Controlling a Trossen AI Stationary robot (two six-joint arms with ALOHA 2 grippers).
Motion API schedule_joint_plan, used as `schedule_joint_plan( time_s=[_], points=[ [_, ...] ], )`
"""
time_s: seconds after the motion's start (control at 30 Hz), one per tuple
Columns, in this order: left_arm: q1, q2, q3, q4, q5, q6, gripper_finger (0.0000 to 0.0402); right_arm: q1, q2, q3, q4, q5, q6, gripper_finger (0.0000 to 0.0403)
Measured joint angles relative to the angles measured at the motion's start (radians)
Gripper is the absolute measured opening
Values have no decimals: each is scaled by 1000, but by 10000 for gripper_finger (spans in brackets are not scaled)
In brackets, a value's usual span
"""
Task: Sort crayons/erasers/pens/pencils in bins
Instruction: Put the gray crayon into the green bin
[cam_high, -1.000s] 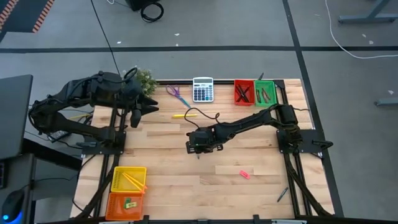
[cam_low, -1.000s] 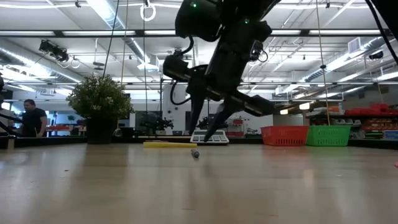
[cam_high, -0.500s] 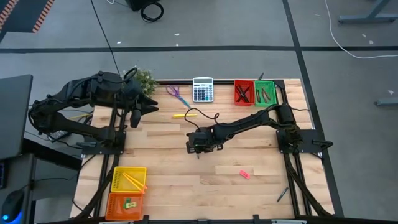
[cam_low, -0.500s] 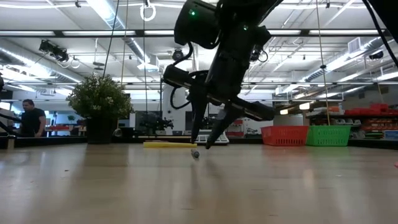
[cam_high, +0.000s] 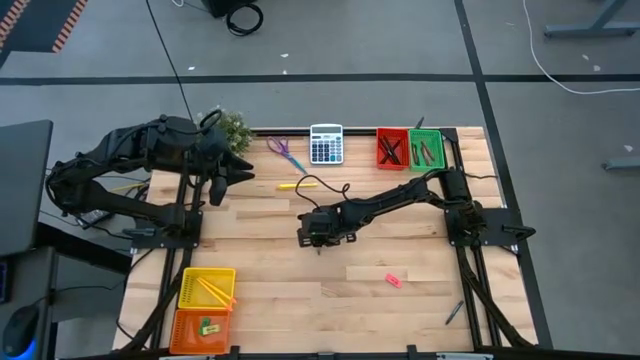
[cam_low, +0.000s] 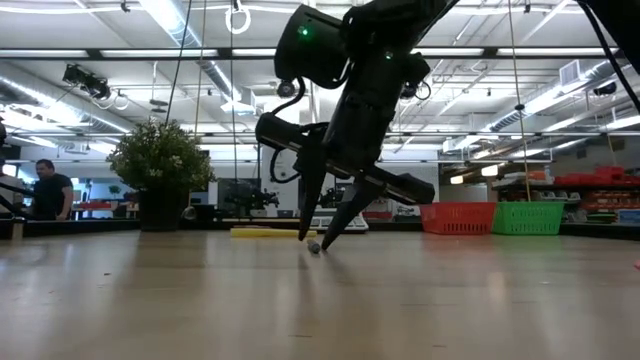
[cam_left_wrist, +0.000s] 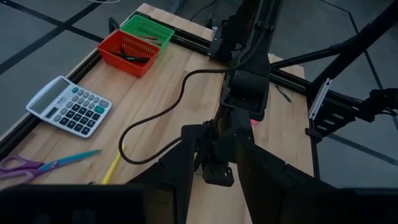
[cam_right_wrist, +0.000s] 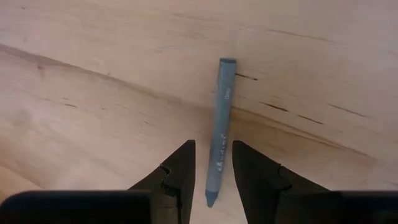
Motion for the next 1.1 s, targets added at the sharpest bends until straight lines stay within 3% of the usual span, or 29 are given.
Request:
schedule_joint_plan(
  time_s=[0.53, 0.83, 1.1],
  points=[
    [0, 0, 0, -7, 0, 0, 128, -24, 2, 0, -84, -27, -13, 60],
    [0, 0, 0, -16, 0, 1, 122, -40, 3, 0, -138, -75, -73, 56],
    [0, 0, 0, -21, 0, 0, 127, -40, -18, -1, -305, -105, -161, 56]
  ],
)
